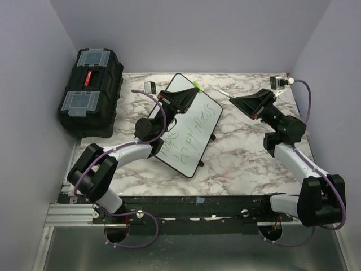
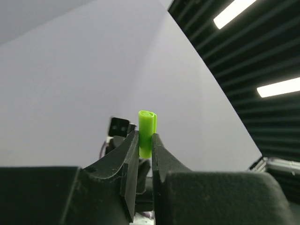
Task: Write a sentence on the whiteboard
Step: Insert the whiteboard marker without the cap into the pen cap.
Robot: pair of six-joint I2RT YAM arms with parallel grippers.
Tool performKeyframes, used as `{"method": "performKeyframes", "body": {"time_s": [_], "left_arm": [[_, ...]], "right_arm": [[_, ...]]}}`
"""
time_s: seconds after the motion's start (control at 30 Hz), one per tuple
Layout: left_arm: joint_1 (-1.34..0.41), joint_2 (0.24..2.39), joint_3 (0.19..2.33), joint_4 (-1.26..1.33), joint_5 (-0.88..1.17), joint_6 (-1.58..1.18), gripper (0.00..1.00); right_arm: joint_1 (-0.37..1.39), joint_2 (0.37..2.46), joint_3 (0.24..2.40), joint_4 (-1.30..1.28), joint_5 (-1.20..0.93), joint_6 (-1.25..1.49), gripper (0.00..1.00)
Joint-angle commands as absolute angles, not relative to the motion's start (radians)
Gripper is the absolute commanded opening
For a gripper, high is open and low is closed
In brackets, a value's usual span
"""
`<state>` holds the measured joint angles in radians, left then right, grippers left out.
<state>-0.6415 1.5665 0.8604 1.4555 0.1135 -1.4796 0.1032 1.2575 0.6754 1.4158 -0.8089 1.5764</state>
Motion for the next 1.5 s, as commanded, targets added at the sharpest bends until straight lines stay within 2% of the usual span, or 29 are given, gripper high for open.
{"method": "performKeyframes", "body": {"time_s": [0.0, 0.17, 0.27, 0.43, 0.7, 0.87, 1.47], "left_arm": [[-0.686, 1.463, 0.814, 1.33, -0.136, -1.525, 0.0], [-0.698, 1.374, 0.819, 1.082, -0.139, -1.576, 0.0], [-0.697, 1.335, 0.825, 0.986, -0.137, -1.605, 0.0], [-0.702, 1.284, 0.889, 0.722, -0.115, -1.643, 0.0], [-0.705, 1.169, 0.939, 0.425, -0.159, -1.687, 0.0], [-0.703, 1.137, 1.066, 0.025, -0.182, -1.775, 0.0], [-0.702, 1.134, 1.104, -0.089, -0.204, -1.832, 0.0]], "right_arm": [[0.118, 1.169, 0.764, 1.185, -0.89, 1.316, 0.01], [0.146, 1.039, 0.882, 0.575, -0.83, 0.769, 0.01], [0.204, 1.001, 0.924, 0.382, -0.749, 0.54, 0.0], [0.438, 0.977, 0.984, 0.178, -0.475, 0.233, 0.01], [0.575, 0.96, 0.975, 0.162, -0.26, 0.068, 0.01], [0.671, 0.95, 0.953, 0.194, -0.126, 0.017, 0.01], [0.713, 0.963, 0.97, 0.216, -0.129, 0.036, 0.01]]}}
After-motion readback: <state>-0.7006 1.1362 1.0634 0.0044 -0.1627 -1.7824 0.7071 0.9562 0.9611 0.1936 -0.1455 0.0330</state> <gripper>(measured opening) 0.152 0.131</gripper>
